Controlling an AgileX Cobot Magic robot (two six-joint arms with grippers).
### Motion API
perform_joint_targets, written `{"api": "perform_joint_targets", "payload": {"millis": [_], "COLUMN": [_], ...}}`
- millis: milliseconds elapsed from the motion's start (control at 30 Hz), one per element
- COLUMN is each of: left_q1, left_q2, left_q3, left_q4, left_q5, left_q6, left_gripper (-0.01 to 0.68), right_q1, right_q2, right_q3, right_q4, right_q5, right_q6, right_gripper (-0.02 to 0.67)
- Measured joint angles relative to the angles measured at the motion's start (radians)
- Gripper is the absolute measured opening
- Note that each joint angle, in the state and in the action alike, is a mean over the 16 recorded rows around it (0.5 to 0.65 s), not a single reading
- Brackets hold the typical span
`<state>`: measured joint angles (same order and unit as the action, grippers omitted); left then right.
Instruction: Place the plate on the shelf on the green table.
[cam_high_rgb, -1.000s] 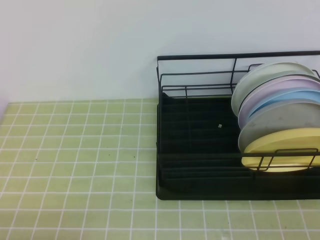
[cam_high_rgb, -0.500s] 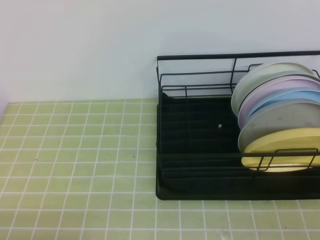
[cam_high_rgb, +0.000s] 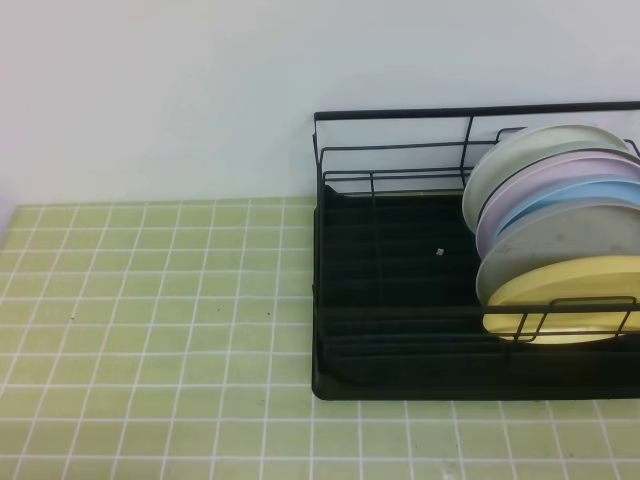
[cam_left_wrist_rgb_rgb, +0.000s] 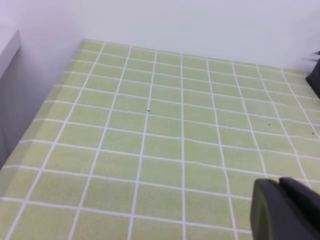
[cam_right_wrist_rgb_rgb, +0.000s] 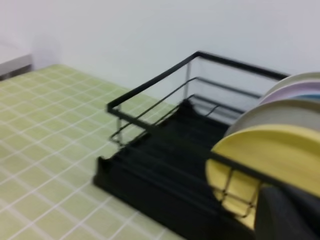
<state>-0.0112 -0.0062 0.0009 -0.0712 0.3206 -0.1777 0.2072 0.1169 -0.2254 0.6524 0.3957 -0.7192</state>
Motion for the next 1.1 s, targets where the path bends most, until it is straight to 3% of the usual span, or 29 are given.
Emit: {"api": "perform_joint_targets", "payload": {"millis": [400, 567, 767, 1100], "left_q1": [0.000, 0.000, 0.000, 0.000], "left_q2": [0.000, 0.000, 0.000, 0.000], "left_q3": [0.000, 0.000, 0.000, 0.000], "left_q4": [0.001, 0.001, 0.001, 0.001], "left_q5": [0.000, 0.000, 0.000, -0.001], "left_q6": [0.014, 0.018, 0.018, 0.018], "left_gripper": [-0.002, -0.002, -0.002, -0.002], "right_q1": [0.000, -0.004, -0.046, -0.213], "right_q2": [-0.007, -0.027, -0.079, -0.148], "right_q3": [0.084, 0.155, 0.214, 0.231], "right_q4": [-0.448, -0.567, -0.595, -0.610], "right_q5": [-0.126, -0.162, -0.134, -0.059], "right_q6": [0.516, 0.674, 0.705, 0.672], "right_gripper": [-0.002, -0.002, -0.002, -0.003]}}
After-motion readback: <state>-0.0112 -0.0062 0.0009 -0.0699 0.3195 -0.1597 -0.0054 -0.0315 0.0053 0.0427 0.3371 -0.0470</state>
